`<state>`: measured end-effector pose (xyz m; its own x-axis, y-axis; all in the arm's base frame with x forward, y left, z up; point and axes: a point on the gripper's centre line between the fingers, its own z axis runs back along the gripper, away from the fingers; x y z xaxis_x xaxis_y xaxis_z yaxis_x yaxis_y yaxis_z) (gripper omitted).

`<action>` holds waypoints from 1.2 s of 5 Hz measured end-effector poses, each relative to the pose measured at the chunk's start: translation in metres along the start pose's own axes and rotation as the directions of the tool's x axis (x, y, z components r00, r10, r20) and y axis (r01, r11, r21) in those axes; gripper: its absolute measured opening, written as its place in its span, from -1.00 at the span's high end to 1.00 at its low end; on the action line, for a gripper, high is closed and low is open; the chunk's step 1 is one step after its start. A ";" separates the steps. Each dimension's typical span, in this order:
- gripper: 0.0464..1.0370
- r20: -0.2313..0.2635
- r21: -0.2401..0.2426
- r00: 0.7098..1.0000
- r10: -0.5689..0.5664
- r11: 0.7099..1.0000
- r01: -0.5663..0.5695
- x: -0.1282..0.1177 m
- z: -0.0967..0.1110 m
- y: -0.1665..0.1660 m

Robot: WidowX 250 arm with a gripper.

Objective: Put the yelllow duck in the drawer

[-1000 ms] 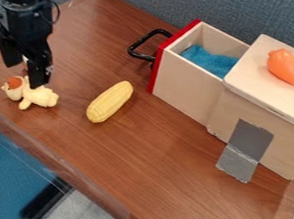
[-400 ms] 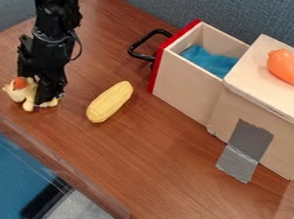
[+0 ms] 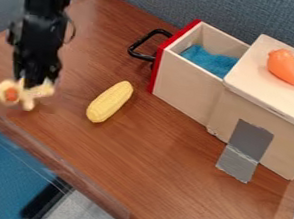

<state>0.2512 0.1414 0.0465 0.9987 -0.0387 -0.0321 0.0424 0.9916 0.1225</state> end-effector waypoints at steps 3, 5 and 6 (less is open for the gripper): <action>0.99 0.167 -0.150 0.985 -0.045 0.986 0.070 0.090 0.093 -0.096; 0.99 0.193 -0.163 0.981 -0.017 0.985 0.049 0.144 0.109 -0.126; 0.99 0.194 -0.166 0.981 0.011 0.986 0.022 0.167 0.108 -0.129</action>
<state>0.4156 -0.0067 0.1320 0.9855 -0.0510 0.1620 0.0589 0.9973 -0.0447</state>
